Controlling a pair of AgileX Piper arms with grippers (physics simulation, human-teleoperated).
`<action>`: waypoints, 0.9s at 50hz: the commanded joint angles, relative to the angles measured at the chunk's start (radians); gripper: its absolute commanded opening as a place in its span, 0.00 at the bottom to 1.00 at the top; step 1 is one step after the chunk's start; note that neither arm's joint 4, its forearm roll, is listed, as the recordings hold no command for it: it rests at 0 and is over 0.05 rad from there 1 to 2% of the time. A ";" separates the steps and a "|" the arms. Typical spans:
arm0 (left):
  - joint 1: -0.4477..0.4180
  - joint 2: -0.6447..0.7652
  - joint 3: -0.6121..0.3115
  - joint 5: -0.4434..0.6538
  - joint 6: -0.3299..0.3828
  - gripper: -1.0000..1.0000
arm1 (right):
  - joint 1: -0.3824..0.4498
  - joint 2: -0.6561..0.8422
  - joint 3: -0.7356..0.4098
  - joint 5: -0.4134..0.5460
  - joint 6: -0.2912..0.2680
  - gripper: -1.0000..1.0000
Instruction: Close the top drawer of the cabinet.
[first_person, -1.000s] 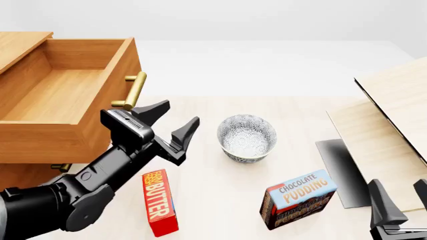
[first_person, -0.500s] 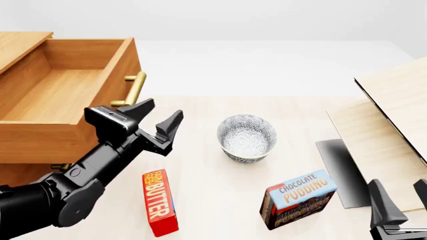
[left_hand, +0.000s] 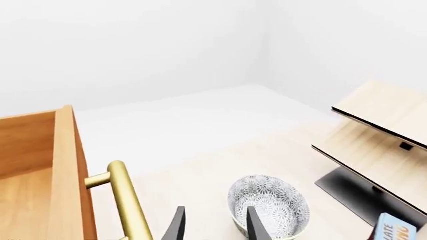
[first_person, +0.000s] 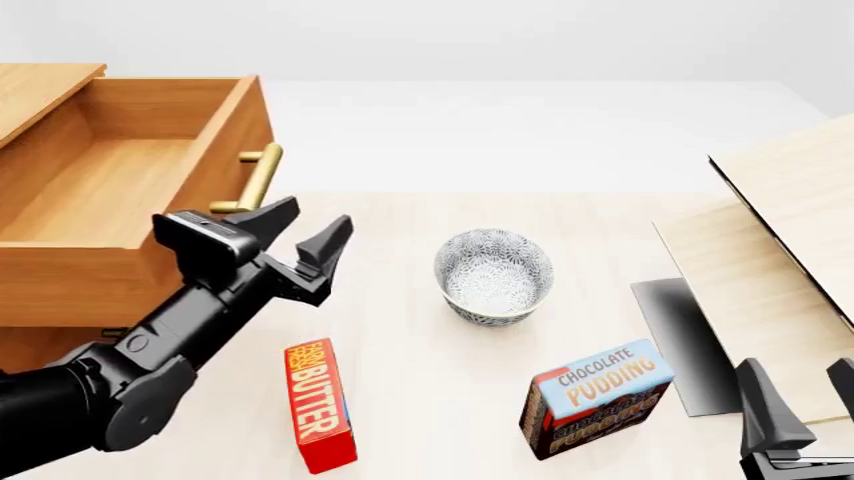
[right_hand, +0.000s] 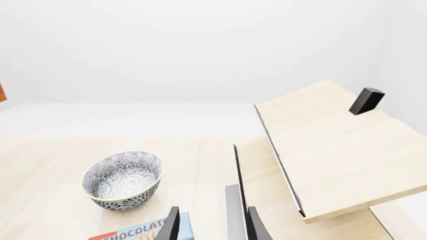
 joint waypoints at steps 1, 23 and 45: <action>0.061 0.022 0.005 0.010 -0.002 1.00 | 0.000 0.000 0.000 0.000 0.000 1.00; 0.135 -0.023 0.036 0.012 -0.015 1.00 | 0.000 0.000 0.000 0.000 0.000 1.00; 0.220 -0.043 0.071 0.003 -0.015 1.00 | 0.000 0.000 0.000 0.000 0.000 1.00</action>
